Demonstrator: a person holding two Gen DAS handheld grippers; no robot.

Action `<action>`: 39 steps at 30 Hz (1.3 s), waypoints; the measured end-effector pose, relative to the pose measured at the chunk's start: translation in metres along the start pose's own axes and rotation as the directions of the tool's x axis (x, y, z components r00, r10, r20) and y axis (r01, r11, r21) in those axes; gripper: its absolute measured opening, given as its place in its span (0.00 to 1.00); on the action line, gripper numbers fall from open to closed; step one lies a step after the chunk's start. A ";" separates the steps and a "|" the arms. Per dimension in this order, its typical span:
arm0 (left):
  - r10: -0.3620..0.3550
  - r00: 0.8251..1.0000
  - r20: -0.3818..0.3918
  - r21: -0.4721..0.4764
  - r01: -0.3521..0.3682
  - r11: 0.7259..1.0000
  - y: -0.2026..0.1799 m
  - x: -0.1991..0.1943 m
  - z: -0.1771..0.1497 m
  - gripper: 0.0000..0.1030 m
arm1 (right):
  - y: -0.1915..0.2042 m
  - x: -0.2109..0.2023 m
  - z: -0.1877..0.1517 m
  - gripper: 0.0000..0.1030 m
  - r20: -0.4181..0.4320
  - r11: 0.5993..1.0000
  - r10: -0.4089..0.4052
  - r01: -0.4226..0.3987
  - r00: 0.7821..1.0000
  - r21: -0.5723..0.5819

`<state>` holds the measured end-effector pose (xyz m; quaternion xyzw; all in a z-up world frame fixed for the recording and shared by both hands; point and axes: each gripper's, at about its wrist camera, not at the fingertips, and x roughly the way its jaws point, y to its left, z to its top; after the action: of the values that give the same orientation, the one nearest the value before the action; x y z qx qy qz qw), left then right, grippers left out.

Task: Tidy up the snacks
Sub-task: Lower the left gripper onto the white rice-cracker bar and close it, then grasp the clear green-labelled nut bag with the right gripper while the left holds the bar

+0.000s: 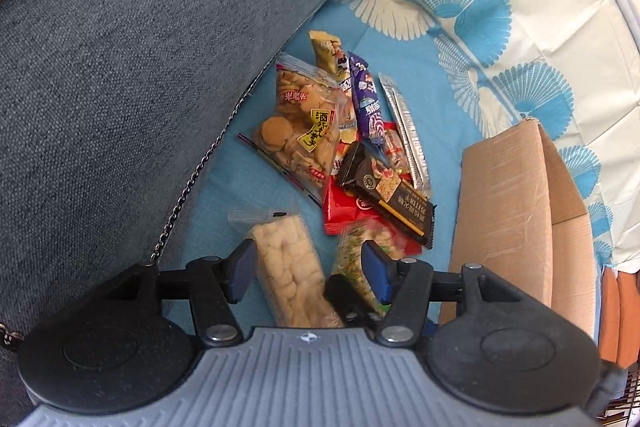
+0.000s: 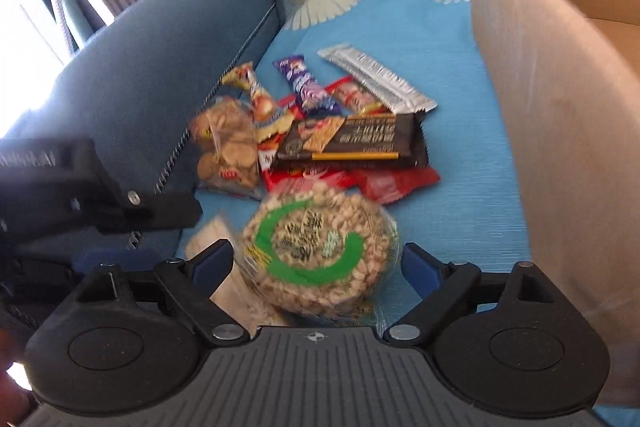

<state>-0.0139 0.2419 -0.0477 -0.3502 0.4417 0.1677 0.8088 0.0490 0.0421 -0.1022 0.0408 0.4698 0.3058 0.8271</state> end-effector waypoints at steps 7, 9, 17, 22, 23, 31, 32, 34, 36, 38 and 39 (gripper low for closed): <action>0.007 1.000 -0.029 -0.003 -0.007 1.000 0.000 0.006 -0.002 0.71 | -0.002 0.002 -0.003 0.82 0.013 0.999 -0.001 0.001 1.000 -0.035; 0.006 0.999 -0.042 -0.022 -0.007 1.000 0.002 0.008 -0.002 0.71 | -0.003 -0.001 -0.002 0.78 0.015 0.999 0.000 0.001 1.000 -0.037; 0.076 0.993 -0.087 -0.020 -0.078 0.997 -0.005 0.024 -0.004 0.71 | -0.003 -0.012 -0.008 0.77 0.013 0.994 -0.052 0.053 0.999 -0.096; 0.135 0.984 -0.119 0.050 -0.129 0.990 -0.015 0.037 -0.005 0.69 | 0.001 -0.014 -0.010 0.77 0.007 0.989 -0.066 0.067 0.998 -0.136; 0.140 0.983 -0.120 0.070 -0.132 0.989 -0.017 0.038 -0.006 0.67 | 0.001 -0.015 -0.010 0.77 0.005 0.988 -0.066 0.066 0.998 -0.139; 0.224 0.973 -0.049 0.270 -0.203 0.941 -0.032 0.038 -0.014 0.40 | 0.001 -0.015 -0.013 0.77 -0.006 0.987 -0.055 0.053 0.998 -0.153; 0.239 0.971 -0.008 0.309 -0.225 0.924 -0.038 0.035 -0.018 0.40 | 0.001 -0.015 -0.013 0.77 -0.006 0.986 -0.055 0.054 0.998 -0.155; 0.250 0.967 0.038 0.352 -0.247 0.903 -0.043 0.031 -0.021 0.40 | 0.002 -0.016 -0.014 0.77 -0.006 0.986 -0.057 0.055 0.998 -0.160; 0.254 0.966 0.047 0.359 -0.254 0.898 -0.043 0.030 -0.023 0.40 | 0.003 -0.016 -0.015 0.77 -0.006 0.984 -0.059 0.057 0.998 -0.170; 0.242 0.970 0.033 0.334 -0.239 0.912 -0.039 0.030 -0.020 0.40 | 0.004 -0.016 -0.016 0.77 -0.017 0.982 -0.061 0.057 0.998 -0.182; 0.236 0.972 0.026 0.318 -0.231 0.919 -0.036 0.030 -0.019 0.40 | 0.003 -0.016 -0.016 0.77 -0.027 0.981 -0.062 0.055 0.998 -0.187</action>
<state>0.0121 0.2015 -0.0640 -0.1609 0.5067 0.1870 0.8261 0.0284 0.0327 -0.0984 -0.0557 0.4536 0.3247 0.8281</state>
